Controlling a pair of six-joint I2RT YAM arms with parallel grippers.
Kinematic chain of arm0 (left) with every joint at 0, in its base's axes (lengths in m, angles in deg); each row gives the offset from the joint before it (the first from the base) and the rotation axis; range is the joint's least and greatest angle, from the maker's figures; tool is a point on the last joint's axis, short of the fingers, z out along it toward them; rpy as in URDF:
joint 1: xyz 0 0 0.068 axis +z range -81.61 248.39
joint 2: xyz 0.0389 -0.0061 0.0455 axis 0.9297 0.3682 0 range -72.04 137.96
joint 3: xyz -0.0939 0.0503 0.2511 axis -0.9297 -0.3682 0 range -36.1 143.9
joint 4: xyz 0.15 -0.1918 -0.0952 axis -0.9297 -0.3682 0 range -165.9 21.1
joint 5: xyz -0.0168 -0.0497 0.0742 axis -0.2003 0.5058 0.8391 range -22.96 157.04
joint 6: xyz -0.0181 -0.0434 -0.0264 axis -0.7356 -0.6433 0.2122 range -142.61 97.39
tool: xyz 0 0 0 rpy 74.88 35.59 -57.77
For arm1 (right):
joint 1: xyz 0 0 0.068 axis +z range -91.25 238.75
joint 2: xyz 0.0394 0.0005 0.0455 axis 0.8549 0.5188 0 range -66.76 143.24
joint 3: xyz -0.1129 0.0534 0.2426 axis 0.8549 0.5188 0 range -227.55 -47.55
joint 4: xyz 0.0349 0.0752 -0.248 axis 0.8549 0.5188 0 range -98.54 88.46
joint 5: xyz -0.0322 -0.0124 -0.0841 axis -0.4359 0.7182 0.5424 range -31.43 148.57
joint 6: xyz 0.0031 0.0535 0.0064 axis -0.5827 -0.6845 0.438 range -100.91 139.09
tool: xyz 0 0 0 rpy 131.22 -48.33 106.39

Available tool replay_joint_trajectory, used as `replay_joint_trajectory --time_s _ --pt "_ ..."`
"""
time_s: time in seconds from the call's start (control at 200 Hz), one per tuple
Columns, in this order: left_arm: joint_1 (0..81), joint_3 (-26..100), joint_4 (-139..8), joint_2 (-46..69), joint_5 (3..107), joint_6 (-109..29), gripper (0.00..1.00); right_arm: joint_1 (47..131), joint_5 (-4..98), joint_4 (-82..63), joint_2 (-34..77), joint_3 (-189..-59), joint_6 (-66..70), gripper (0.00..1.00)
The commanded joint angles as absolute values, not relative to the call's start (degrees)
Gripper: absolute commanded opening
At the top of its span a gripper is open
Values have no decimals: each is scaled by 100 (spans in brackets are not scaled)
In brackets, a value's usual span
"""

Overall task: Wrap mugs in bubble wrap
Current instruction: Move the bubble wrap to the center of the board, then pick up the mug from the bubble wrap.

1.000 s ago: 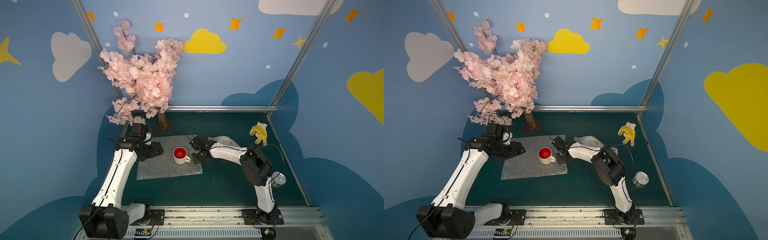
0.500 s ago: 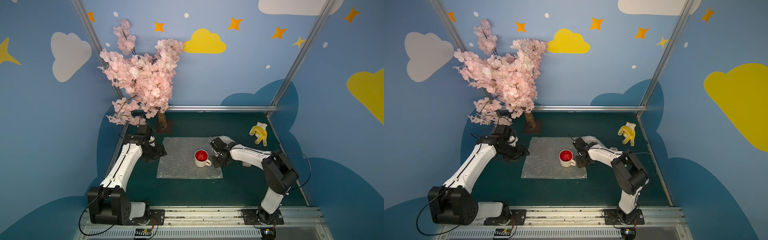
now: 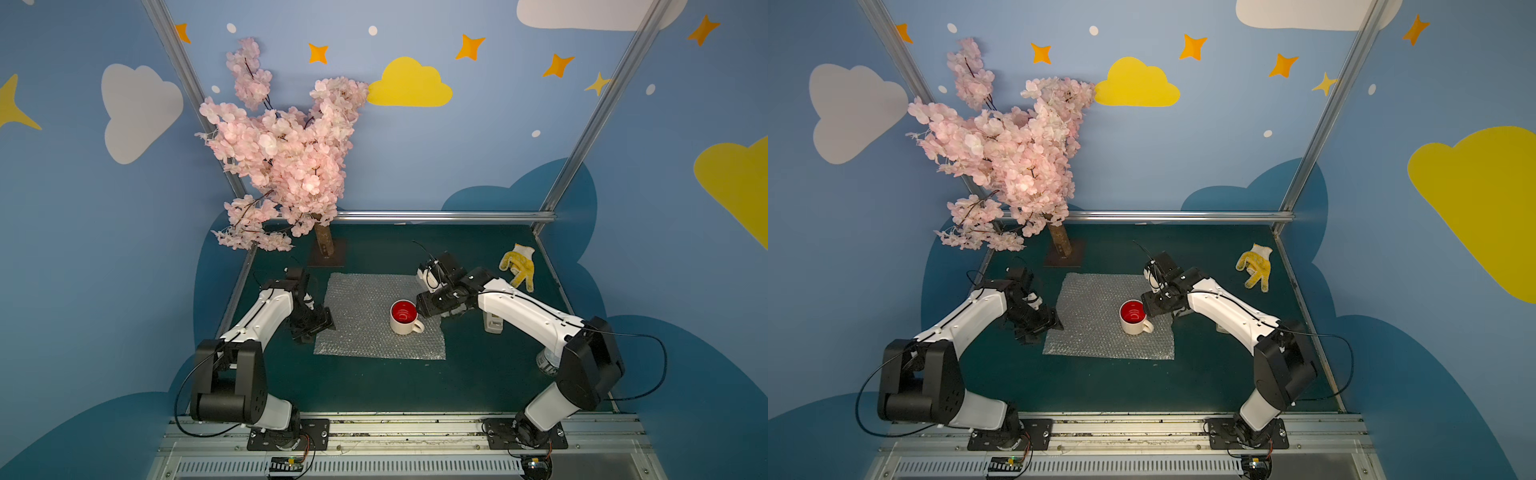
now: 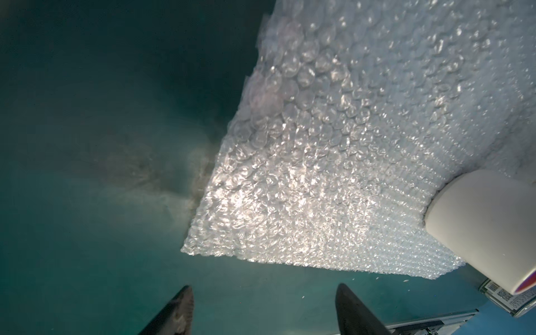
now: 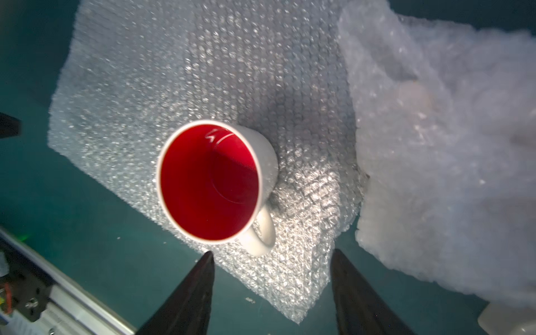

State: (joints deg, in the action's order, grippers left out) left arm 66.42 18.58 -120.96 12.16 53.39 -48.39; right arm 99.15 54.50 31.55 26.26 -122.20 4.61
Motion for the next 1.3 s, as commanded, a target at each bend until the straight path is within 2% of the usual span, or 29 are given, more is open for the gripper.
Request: replay_joint_trajectory --time_s 0.0,0.165,0.26,0.451,0.551,0.806,1.071,1.296 --pt "6670 1781 -11848 1061 5206 -4952 77 9900 5042 3447 2937 -12457 582 64" --pt "6666 1534 -11638 1111 5017 -5050 77 9900 5020 3359 3548 -12920 529 61" --pt "6659 1327 -11480 1111 4932 -5147 76 9913 5036 3329 3839 -13092 555 56" --pt "6623 1043 -11280 997 4843 -5351 73 9961 5217 3347 4071 -13160 573 34" --pt "6577 888 -11210 979 4905 -5511 73 10027 5254 3363 4100 -13175 595 29" --pt "6600 1034 -11219 1125 5330 -5650 73 10142 5517 3487 4100 -13345 615 0" --pt "6615 1007 -11367 983 5326 -5616 73 10263 5549 4042 4182 -14211 754 0" --pt "6593 784 -11477 677 5260 -5769 72 10538 5791 4289 4729 -15033 838 0"
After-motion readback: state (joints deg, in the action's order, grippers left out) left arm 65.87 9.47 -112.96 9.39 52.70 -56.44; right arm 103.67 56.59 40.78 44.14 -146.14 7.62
